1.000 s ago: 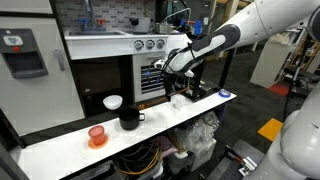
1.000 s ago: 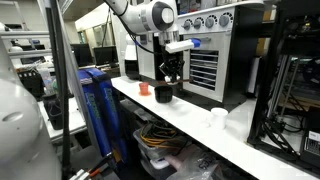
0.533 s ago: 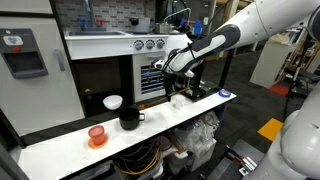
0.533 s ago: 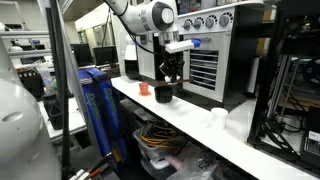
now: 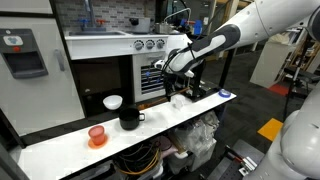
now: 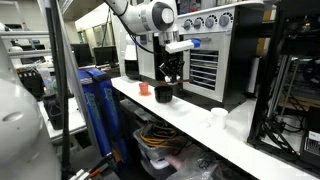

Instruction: Pour the contents in the white mug into the black mug, use the wooden spoon to stir the contents in the black mug

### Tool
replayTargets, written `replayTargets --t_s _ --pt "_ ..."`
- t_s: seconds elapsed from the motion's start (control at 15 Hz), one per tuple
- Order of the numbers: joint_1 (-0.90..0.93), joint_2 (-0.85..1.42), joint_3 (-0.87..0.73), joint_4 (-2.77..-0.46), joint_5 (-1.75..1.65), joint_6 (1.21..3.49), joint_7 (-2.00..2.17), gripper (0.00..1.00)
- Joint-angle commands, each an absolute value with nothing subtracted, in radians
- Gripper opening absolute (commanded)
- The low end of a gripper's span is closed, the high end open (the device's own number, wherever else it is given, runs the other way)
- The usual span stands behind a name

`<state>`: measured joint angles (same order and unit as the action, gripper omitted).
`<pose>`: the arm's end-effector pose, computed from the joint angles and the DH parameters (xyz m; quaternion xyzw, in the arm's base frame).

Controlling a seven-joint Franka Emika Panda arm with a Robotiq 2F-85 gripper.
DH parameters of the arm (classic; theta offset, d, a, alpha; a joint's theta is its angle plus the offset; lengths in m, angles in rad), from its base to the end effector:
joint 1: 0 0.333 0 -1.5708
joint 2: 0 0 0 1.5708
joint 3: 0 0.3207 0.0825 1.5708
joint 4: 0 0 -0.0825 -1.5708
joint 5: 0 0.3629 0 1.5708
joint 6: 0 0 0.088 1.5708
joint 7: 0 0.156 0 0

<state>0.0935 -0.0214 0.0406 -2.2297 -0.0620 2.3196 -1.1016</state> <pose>0.5170 0.0664 0.3605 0.8020 0.5943 0.0379 0.0473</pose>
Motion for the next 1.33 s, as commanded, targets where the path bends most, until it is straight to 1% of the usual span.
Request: replayTargets --t_s 0.0,0.33,0.4,0.93,1.27 --pt "0.086 -0.021 0.049 -2.228 -0.062 2.317 -1.101 0.14" --pt "0.086 -0.021 0.049 -2.228 -0.062 2.317 -1.101 0.14" --pt "0.086 -0.021 0.049 -2.228 -0.062 2.317 -1.101 0.04" --pt "0.067 -0.037 0.024 -2.282 -0.040 2.347 -1.140 0.04" --pt "0.048 -0.029 0.000 -2.340 -0.033 2.451 -1.117 0.04"
